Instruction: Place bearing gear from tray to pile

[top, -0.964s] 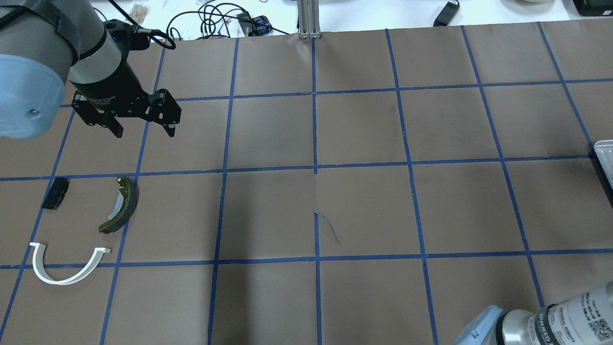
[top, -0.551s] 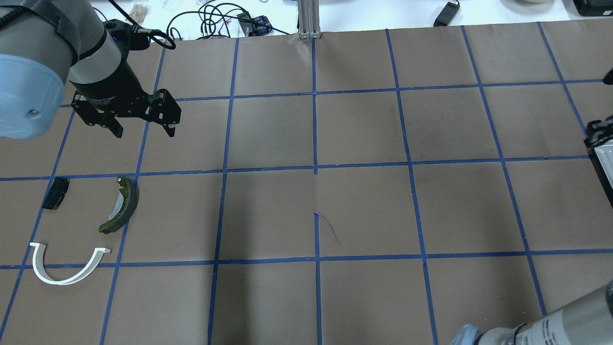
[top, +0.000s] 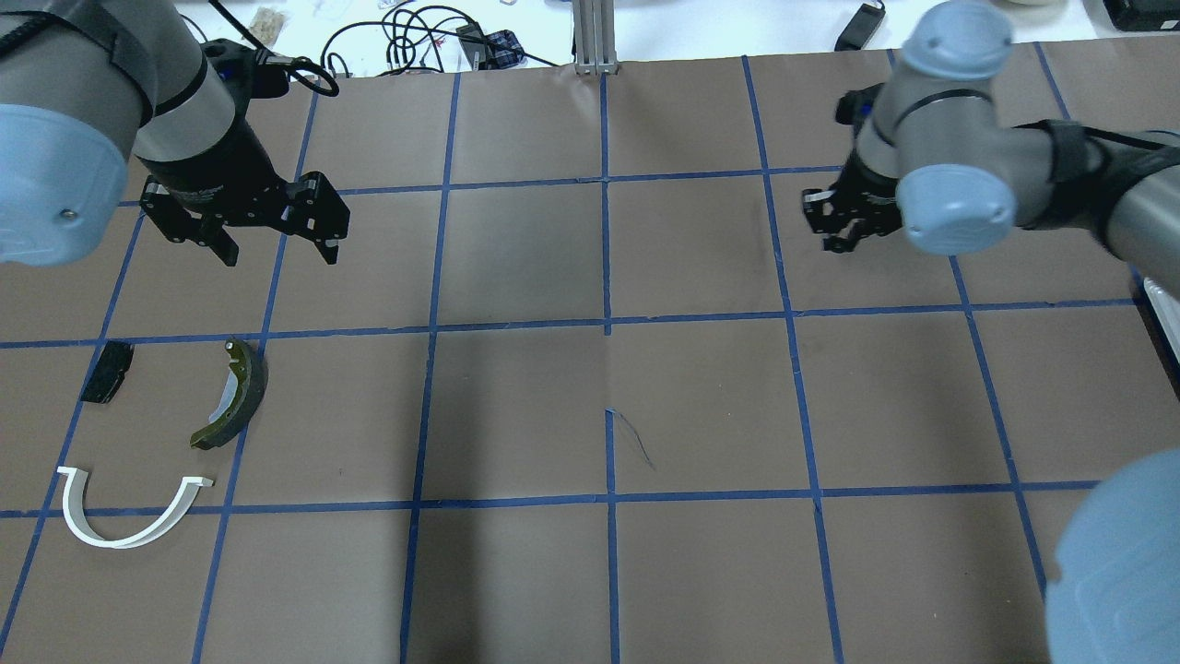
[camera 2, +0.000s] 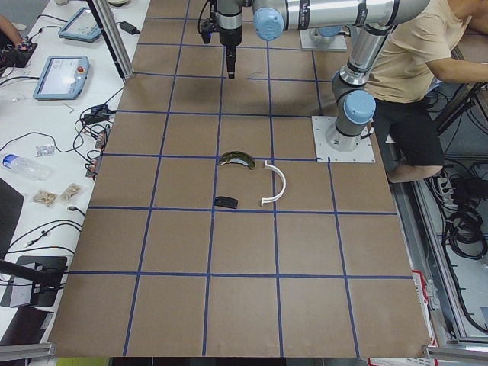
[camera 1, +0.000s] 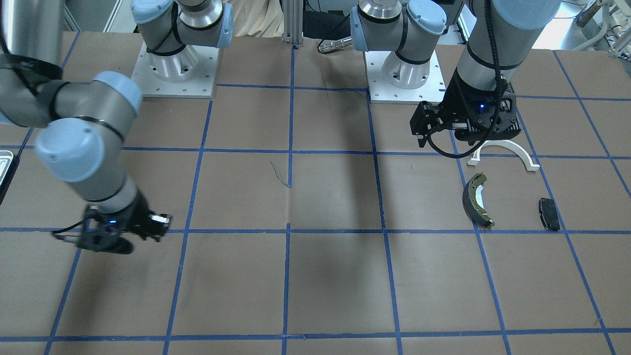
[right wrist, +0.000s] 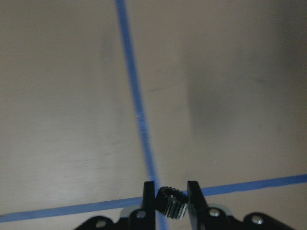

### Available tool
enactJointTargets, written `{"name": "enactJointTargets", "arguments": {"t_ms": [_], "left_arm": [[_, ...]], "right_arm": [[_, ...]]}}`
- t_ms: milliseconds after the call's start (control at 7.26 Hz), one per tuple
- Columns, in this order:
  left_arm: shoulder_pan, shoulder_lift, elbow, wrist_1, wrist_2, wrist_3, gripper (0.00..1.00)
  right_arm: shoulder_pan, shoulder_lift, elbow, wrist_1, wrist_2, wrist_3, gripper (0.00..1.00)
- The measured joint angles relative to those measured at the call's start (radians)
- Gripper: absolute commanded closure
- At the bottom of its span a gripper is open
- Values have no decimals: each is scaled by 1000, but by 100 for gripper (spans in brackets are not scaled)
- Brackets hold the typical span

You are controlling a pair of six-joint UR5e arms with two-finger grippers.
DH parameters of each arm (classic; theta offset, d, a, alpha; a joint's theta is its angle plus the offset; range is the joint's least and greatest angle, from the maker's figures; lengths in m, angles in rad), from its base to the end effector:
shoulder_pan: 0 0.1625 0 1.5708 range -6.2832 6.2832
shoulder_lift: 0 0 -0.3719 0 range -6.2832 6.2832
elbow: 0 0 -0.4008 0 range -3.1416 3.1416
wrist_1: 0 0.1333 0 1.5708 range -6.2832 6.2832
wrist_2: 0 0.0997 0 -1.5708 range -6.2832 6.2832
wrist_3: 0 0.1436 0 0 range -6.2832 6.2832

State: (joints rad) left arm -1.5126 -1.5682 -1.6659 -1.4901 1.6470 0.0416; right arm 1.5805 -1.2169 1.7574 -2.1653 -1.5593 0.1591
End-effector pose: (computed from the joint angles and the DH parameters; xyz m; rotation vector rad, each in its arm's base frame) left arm -0.0933 -0.5024 0.3530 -0.0248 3.0659 0.0239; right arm 0.1406 -0.5785 0.1671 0.2327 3.1158 -0.0826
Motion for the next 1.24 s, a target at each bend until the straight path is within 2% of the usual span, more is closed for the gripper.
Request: {"name": "enactJointTargets", "arguments": {"t_ms": [276,413,689,827,1102,1240], "left_arm": [[0,-3,-1,0,-1,0,0],[-1,-7,0,0,-3,1,0],[-7,-16,2,1,-9,6,0],[-10,-16,3,1,-11,6,0],[-4,-22,-1,-2,-10,-1,0],[-2,-31,-3,-1,-10,-4,0]], "right_arm": [[240,45,-1,-58,55,299,100],[320,83,0,-107,72,379,91],[419,135,0,-164,81,478,14],[437,142,-7,-182,78,485,0],[392,139,-30,-204,52,350,0],[306,123,-43,-185,43,207,0]]}}
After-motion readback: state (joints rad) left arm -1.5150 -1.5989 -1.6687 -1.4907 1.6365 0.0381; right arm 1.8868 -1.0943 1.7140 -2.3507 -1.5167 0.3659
